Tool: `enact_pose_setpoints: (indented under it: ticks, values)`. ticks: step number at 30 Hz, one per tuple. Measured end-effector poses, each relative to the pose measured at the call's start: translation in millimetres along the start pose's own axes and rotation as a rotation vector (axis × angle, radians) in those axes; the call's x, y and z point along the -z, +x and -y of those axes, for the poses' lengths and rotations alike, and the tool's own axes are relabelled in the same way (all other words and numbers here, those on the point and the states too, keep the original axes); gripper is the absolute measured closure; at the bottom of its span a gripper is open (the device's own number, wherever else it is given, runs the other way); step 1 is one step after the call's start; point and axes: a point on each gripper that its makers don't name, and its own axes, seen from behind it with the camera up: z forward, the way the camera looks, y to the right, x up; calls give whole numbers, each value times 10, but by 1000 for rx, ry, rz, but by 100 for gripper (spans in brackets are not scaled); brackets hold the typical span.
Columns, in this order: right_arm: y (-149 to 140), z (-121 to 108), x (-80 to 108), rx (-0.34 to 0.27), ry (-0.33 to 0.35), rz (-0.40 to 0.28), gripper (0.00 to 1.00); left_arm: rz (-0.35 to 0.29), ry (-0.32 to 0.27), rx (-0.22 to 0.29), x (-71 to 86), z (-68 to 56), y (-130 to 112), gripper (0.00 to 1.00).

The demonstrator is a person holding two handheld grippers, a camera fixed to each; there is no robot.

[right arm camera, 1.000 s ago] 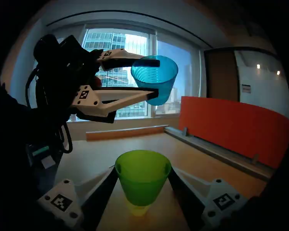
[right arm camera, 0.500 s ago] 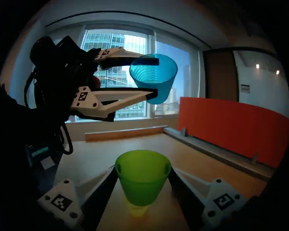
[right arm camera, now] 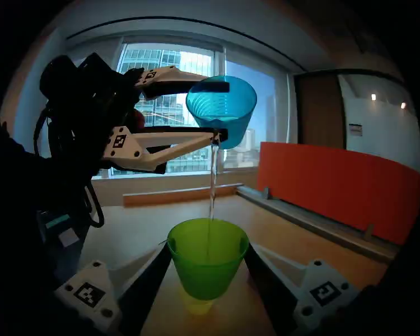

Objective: Pour water

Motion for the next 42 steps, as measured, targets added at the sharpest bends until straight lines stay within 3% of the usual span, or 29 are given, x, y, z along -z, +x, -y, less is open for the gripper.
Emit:
enact_pose_setpoints:
  ticks: [42]
  values:
    - [62,-16,13,10,-6,-10,9,0,7,-113,8,39,100,14]
